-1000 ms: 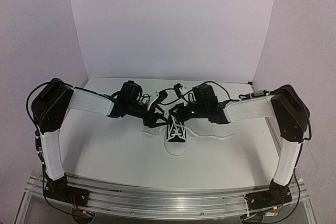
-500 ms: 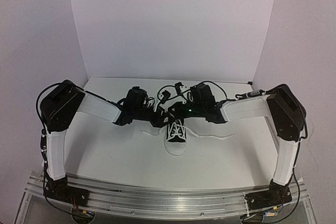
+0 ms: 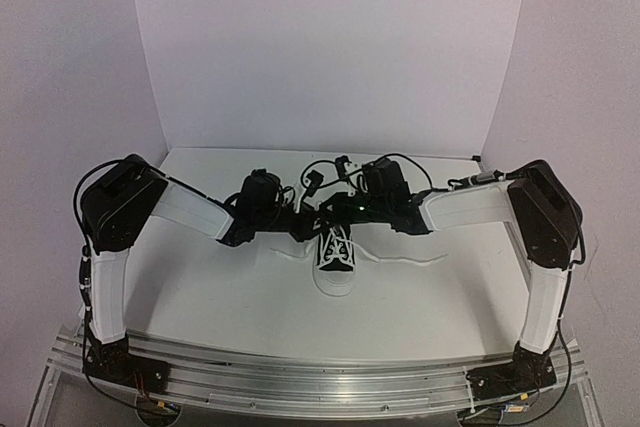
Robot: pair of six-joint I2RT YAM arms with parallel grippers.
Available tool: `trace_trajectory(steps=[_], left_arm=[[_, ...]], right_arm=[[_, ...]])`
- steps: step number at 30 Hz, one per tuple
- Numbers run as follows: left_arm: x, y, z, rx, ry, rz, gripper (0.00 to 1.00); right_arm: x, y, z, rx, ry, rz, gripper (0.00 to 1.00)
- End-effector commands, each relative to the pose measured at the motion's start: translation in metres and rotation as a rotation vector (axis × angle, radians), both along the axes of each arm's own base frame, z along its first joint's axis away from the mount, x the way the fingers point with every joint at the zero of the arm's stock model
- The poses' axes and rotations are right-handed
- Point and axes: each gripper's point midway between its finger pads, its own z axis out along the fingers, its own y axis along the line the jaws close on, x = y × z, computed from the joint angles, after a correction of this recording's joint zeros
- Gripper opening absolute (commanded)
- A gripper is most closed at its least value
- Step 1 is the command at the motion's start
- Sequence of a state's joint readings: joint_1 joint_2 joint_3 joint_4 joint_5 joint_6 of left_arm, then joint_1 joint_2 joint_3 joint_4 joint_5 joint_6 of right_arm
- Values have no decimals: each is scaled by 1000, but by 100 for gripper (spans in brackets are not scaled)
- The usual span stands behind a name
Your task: Tie the shoes
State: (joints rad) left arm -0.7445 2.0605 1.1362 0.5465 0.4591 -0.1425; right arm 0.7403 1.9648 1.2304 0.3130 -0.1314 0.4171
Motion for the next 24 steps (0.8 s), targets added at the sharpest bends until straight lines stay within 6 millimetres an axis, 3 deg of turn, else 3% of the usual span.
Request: trace_trajectory(steps=[1,2,5,6,9,11,14,17,19,21,22,24], left_arm=[[-2,-6,1,-43,-8,8,10],[-4,-7,1,-48,-7,4,2],[-8,-9,2,-53,9,-18,0],[-10,-9,2,-53,17,-24,0],[-10,-9,3,-50,6,-31,0],[-10,-10,4,-47,-7,-42,0],[-12,-10,3,-34,-23,-55,0],[-14,-10,4,-27,-45,-70,0],[-15,-12,6,-22,-64,-81,0],[-18,-13,5,-10,-84,-98,0],[-19,-14,5,-7,-90,-107,0],[-23,-15,6,-5,-98,-127,0]], right_arm=[[3,8,13,50,-12,-1,0],[2,7,14,53,-10,-4,0],[2,3,23,59,-22,-26,3],[3,0,27,61,-28,-37,7],[-1,-4,36,64,-35,-40,35],[-6,-11,39,52,-16,-52,47],[-19,-29,50,29,31,-92,58],[-39,-55,58,-14,91,-138,62],[-50,-82,54,-74,146,-219,63],[-58,-126,49,-152,217,-389,62],[-61,-151,46,-191,252,-489,61],[-74,-219,24,-321,390,-752,59]])
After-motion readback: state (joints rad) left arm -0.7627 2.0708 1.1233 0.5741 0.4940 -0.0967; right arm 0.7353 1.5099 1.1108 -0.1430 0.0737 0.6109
